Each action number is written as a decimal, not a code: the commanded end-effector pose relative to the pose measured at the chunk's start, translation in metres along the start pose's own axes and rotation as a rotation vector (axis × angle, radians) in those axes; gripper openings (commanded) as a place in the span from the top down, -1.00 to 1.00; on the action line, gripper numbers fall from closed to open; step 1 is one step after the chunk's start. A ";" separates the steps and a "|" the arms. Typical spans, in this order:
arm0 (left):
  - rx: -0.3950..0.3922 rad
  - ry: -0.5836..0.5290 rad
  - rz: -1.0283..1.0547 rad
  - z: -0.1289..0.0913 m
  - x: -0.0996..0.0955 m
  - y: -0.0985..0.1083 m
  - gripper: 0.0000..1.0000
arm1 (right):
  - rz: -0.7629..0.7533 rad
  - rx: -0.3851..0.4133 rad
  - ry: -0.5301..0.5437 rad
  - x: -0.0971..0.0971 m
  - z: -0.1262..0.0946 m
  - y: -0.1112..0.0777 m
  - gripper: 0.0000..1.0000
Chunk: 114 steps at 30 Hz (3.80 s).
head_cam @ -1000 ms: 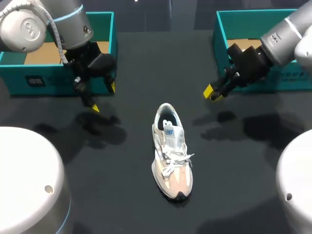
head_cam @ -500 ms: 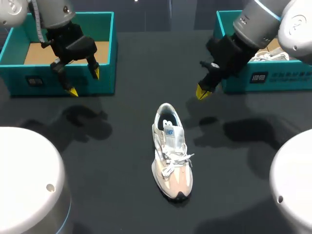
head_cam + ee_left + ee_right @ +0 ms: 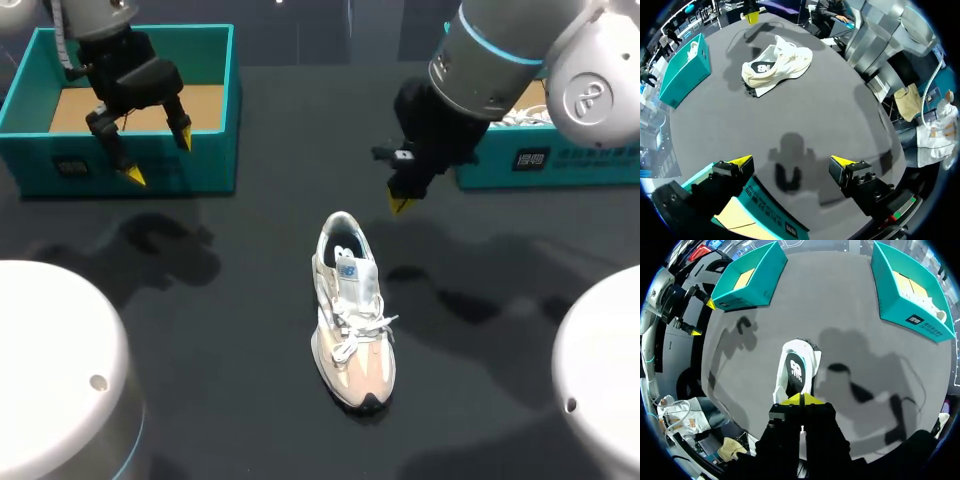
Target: Take the shoe out of the shoebox, open the shoe tongue, remove and reinsert the insole, then place the shoe into the shoebox
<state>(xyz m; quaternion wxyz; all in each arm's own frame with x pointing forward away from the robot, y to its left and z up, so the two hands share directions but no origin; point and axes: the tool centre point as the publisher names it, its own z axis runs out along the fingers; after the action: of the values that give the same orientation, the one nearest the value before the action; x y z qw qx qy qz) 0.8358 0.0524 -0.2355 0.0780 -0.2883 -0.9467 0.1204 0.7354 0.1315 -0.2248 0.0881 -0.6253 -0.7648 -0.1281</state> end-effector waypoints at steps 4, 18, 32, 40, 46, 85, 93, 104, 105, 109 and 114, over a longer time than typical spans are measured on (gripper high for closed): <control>-0.036 -0.003 0.080 -0.016 0.001 0.019 -1.00 | 0.048 -0.036 -0.099 0.044 0.023 0.001 1.00; -0.020 -0.027 0.127 -0.029 0.004 0.052 -1.00 | 0.104 -0.081 -0.149 0.066 0.047 -0.002 1.00; -0.020 -0.027 0.127 -0.029 0.004 0.052 -1.00 | -0.012 -0.173 -0.342 0.062 0.077 0.013 1.00; -0.020 -0.027 0.127 -0.029 0.004 0.052 -1.00 | -0.012 -0.173 -0.342 0.062 0.077 0.013 1.00; -0.020 -0.027 0.127 -0.029 0.004 0.052 -1.00 | 0.004 -0.170 -0.371 0.050 0.095 0.017 1.00; -0.020 -0.027 0.127 -0.029 0.004 0.052 -1.00 | 0.172 -0.117 -0.646 -0.024 0.170 0.004 1.00; -0.020 -0.027 0.127 -0.029 0.004 0.052 -1.00 | 0.146 -0.138 -0.637 -0.008 0.164 0.004 1.00; -0.020 -0.027 0.127 -0.029 0.004 0.052 -1.00 | 0.182 -0.135 -0.763 -0.021 0.159 -0.004 1.00; -0.020 -0.027 0.127 -0.029 0.004 0.052 -1.00 | 0.189 -0.128 -0.769 -0.024 0.161 -0.004 1.00; -0.020 -0.027 0.127 -0.029 0.004 0.052 -1.00 | 0.199 -0.096 -0.757 -0.033 0.175 -0.004 1.00; -0.020 -0.027 0.127 -0.029 0.004 0.052 -1.00 | 0.176 -0.067 -0.665 -0.028 0.189 -0.004 1.00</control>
<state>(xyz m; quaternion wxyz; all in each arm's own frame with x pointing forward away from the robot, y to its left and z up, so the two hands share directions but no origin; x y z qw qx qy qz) 0.8656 0.1021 -0.2219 0.0537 -0.3465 -0.9287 0.1210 0.7449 0.1621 -0.3969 -0.1848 -0.6905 -0.6946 0.0810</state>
